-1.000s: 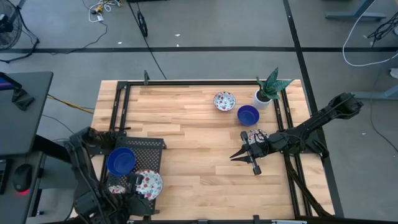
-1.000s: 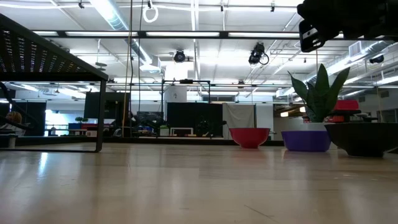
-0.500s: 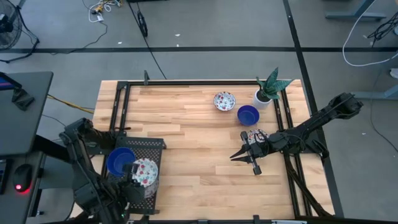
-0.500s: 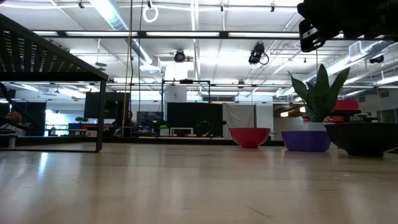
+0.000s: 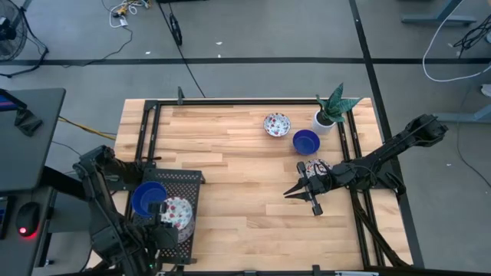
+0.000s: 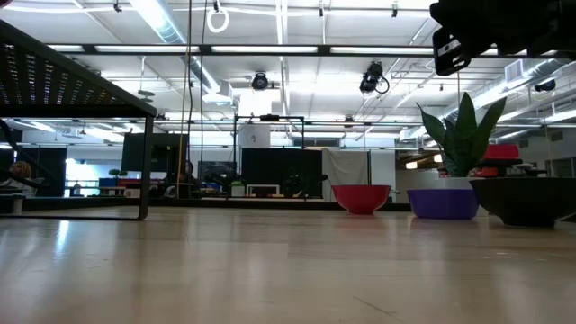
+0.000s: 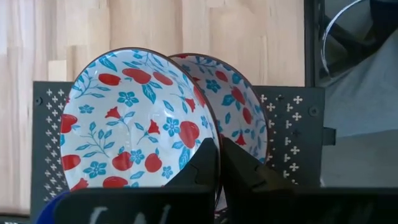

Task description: Pick & Place Mini bowls

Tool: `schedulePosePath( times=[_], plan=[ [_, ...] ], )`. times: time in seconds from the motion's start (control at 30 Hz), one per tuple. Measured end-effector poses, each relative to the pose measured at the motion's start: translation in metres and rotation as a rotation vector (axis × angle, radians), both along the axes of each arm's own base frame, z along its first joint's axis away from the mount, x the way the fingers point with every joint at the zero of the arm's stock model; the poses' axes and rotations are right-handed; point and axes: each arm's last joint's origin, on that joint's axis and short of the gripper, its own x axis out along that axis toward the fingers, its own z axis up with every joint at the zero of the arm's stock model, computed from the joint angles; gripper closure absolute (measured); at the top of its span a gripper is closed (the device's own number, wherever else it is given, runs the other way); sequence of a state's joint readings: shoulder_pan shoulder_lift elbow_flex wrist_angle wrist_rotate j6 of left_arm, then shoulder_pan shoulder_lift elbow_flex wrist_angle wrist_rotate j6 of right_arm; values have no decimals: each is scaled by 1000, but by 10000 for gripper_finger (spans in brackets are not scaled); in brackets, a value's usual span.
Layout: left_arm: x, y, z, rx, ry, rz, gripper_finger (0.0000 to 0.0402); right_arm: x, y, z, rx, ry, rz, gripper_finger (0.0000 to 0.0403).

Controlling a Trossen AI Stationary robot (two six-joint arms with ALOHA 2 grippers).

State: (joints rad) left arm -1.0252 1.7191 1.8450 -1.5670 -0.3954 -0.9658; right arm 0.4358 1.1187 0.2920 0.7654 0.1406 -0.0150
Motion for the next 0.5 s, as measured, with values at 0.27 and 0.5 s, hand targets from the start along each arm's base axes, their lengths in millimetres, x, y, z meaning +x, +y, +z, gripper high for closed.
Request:
schedulePosePath(
  times=[0.27, 0.5],
  plan=[
    [2, -4, 0, -42, -22, 17, 391, 0, 0, 0, -1, 1, 0, 363],
    [5, -15, -12, -15, 15, 5, 391, 0, 0, 0, -2, 1, 0, 363]
  ],
)
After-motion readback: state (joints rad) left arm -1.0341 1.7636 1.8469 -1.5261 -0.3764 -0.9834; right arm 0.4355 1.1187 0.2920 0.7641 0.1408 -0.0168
